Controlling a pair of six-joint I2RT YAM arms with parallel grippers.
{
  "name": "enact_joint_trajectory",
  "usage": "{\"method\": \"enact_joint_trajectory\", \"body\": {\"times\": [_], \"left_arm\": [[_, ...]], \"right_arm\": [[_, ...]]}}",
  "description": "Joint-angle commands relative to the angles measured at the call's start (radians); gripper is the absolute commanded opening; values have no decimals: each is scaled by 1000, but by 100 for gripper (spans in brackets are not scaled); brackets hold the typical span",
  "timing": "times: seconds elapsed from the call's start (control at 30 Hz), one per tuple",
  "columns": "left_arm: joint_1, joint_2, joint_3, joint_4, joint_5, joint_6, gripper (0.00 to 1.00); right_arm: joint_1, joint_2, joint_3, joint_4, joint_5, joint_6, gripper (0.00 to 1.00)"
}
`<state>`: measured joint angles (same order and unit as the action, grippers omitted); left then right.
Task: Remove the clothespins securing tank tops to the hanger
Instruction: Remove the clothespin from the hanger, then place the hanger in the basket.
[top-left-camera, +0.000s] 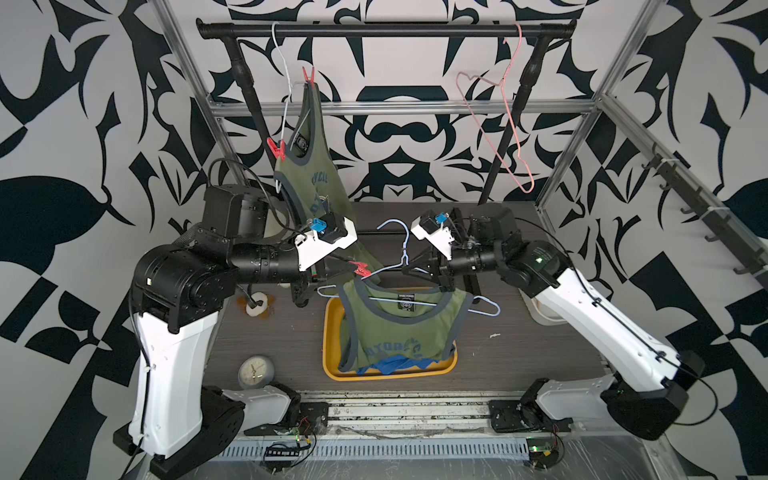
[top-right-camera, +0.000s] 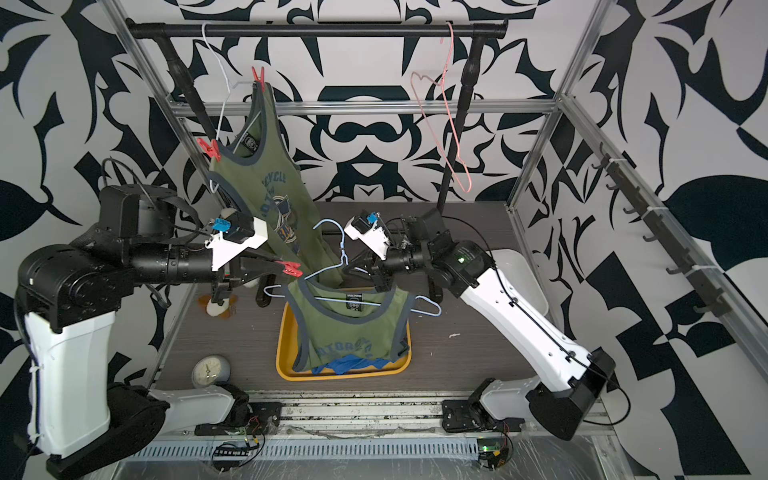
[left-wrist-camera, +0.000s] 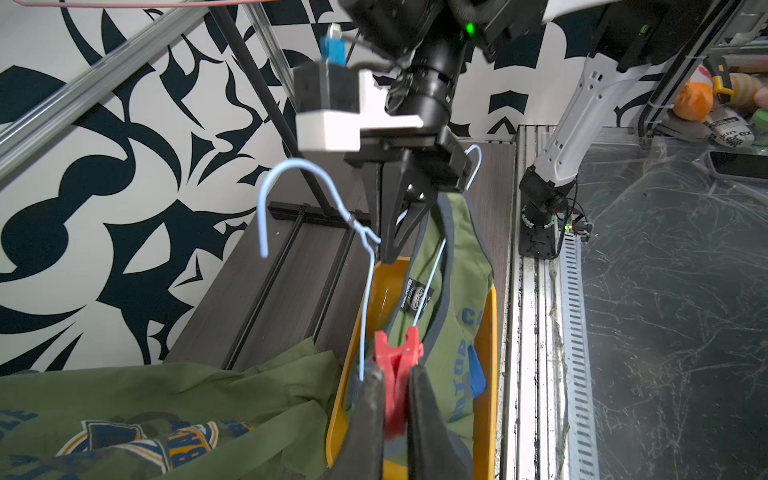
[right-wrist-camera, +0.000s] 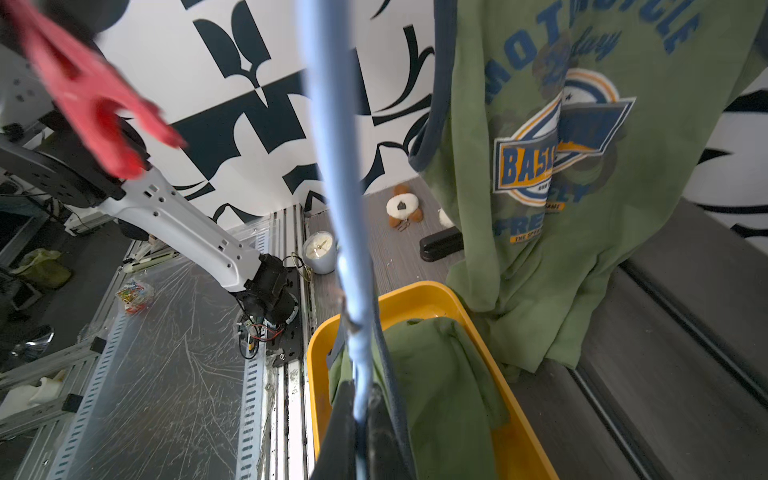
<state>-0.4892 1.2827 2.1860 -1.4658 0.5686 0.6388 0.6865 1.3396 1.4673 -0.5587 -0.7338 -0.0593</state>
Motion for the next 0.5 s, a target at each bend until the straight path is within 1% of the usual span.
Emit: {"method": "enact_joint_trajectory", "body": {"times": [0.0, 0.07, 0.17, 0.33, 0.47], "left_arm": [[-2, 6, 8, 14, 52, -39, 11], [-2, 10, -6, 32, 70, -56, 11], [-2, 21, -44, 69, 95, -86, 11], [-2, 37, -117, 139, 122, -142, 10], [-2, 42, -135, 160, 141, -161, 10]], "right_arm": [[-5, -1, -41, 158, -62, 63, 0], [-5, 12, -88, 207, -75, 93, 0], [-5, 48, -125, 204, -77, 109, 0], [-7, 82, -222, 253, -56, 145, 0], [-13, 134, -265, 244, -27, 161, 0]]}}
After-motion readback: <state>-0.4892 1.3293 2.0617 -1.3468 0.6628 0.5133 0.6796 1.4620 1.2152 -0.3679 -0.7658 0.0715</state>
